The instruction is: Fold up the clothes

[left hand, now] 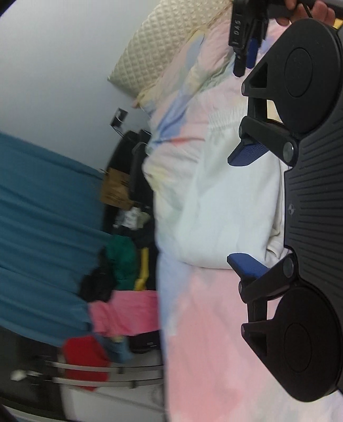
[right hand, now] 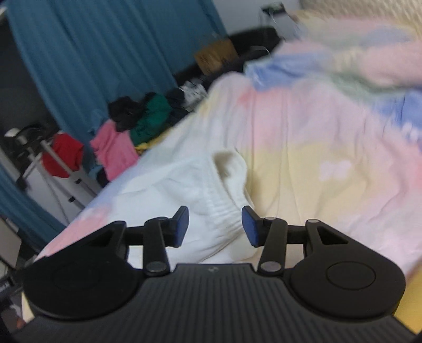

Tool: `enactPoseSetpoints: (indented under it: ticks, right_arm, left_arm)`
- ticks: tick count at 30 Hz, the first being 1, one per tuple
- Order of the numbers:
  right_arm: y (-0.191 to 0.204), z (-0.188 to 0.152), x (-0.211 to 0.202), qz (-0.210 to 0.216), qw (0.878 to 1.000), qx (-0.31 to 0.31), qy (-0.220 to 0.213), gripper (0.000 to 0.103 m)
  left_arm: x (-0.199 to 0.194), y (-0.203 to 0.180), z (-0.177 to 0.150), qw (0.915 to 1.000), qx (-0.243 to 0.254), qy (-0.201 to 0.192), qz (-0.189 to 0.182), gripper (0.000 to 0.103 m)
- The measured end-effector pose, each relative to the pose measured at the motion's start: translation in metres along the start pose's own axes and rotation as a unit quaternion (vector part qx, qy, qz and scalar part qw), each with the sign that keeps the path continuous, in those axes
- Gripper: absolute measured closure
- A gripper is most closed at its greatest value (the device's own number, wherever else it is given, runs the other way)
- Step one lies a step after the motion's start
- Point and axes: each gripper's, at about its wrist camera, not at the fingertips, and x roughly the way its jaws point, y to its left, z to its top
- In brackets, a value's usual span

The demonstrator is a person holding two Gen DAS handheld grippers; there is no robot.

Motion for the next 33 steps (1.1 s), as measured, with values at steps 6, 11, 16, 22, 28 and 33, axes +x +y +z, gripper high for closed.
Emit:
enactPoseSetpoints:
  ticks: [6, 11, 16, 22, 28, 33]
  right_arm:
    - [0.023, -0.006, -0.090, 0.023, 0.995, -0.084, -0.050, 0.035]
    - [0.046, -0.023, -0.146, 0.051, 0.985, -0.142, -0.087, 0.013]
    - [0.057, -0.050, -0.181, 0.067, 0.980, -0.153, -0.110, 0.013]
    - [0.062, -0.088, -0.194, 0.071, 0.975, -0.167, -0.130, 0.013]
    - [0.067, -0.126, -0.182, 0.048, 0.970, -0.185, -0.151, 0.013]
    - [0.070, -0.146, -0.161, 0.035, 0.969, -0.197, -0.146, 0.013]
  left_arm:
    - [-0.092, -0.045, 0.002, 0.9984, 0.035, -0.043, -0.002, 0.000]
    - [-0.157, -0.070, -0.011, 0.9953, 0.067, -0.068, 0.017, 0.000]
    - [-0.203, -0.077, -0.041, 0.9922, 0.072, -0.096, 0.036, 0.000]
    - [-0.226, -0.076, -0.085, 0.9882, 0.086, -0.110, 0.063, 0.000]
    - [-0.222, -0.066, -0.119, 0.9872, 0.092, -0.105, 0.077, 0.000]
    - [-0.220, -0.049, -0.132, 0.9873, 0.067, -0.119, 0.081, 0.000]
